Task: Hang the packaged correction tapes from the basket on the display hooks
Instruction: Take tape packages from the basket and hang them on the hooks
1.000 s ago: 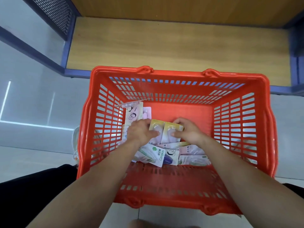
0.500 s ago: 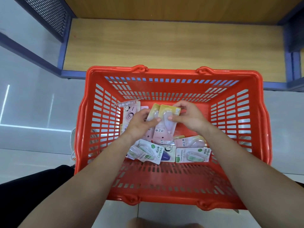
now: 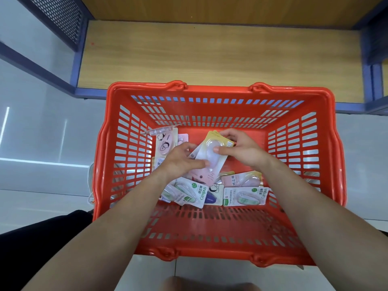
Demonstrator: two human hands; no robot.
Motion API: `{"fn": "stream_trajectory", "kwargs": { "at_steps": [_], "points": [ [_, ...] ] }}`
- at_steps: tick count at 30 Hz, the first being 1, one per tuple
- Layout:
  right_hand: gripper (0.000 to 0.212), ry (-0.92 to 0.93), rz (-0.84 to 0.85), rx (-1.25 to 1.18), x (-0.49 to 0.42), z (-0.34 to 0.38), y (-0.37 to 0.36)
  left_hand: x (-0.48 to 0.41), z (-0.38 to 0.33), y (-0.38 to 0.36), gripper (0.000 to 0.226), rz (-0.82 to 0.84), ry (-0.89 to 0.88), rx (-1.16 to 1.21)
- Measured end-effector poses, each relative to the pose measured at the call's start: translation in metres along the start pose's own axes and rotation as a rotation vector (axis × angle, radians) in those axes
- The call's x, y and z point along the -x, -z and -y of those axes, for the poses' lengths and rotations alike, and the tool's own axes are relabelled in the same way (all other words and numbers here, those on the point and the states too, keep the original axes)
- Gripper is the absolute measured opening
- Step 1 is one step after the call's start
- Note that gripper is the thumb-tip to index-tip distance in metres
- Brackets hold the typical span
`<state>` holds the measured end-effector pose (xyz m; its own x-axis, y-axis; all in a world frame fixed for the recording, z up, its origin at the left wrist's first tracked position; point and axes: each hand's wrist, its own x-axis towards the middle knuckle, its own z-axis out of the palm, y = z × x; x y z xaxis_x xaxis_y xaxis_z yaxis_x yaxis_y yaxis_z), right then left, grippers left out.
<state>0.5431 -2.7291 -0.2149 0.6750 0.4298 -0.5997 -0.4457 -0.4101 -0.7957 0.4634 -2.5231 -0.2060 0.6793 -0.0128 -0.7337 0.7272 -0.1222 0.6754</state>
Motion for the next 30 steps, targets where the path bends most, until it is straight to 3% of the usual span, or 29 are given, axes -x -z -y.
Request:
{"fn": "stream_trajectory", "kwargs": {
  "at_steps": [5, 7, 11, 15, 17, 19, 21, 24, 30],
  "points": [
    [0.042, -0.061, 0.049, -0.008, 0.004, -0.004, 0.011, -0.003, -0.001, 0.015, 0.042, -0.103, 0.014, 0.145],
    [0.047, -0.066, 0.118, 0.061, 0.008, -0.002, 0.013, -0.002, -0.008, 0.015, 0.039, -0.131, -0.017, 0.140],
    [0.038, -0.078, 0.223, 0.209, 0.016, 0.004, 0.004, -0.001, -0.017, 0.002, 0.043, -0.160, -0.097, 0.132],
    [0.052, -0.088, 0.206, 0.145, 0.027, 0.003, -0.002, -0.002, -0.028, -0.016, 0.032, -0.178, -0.163, 0.088],
    [0.057, -0.084, 0.136, 0.094, 0.031, -0.002, 0.005, -0.007, -0.033, -0.019, 0.025, -0.219, -0.161, 0.160],
    [0.058, -0.073, -0.044, 0.025, 0.038, -0.008, 0.016, -0.015, -0.028, -0.018, 0.018, -0.265, -0.147, 0.180],
    [0.053, -0.068, -0.249, -0.088, 0.050, -0.011, 0.025, -0.024, -0.014, -0.021, 0.011, -0.222, -0.138, 0.000],
    [0.049, -0.040, -0.450, -0.182, 0.065, -0.017, 0.032, -0.031, 0.012, -0.042, 0.015, -0.007, -0.097, -0.321],
    [0.048, -0.097, -0.533, -0.149, 0.077, -0.030, 0.030, -0.035, 0.030, -0.081, 0.044, 0.195, -0.058, -0.437]
  ]
}}
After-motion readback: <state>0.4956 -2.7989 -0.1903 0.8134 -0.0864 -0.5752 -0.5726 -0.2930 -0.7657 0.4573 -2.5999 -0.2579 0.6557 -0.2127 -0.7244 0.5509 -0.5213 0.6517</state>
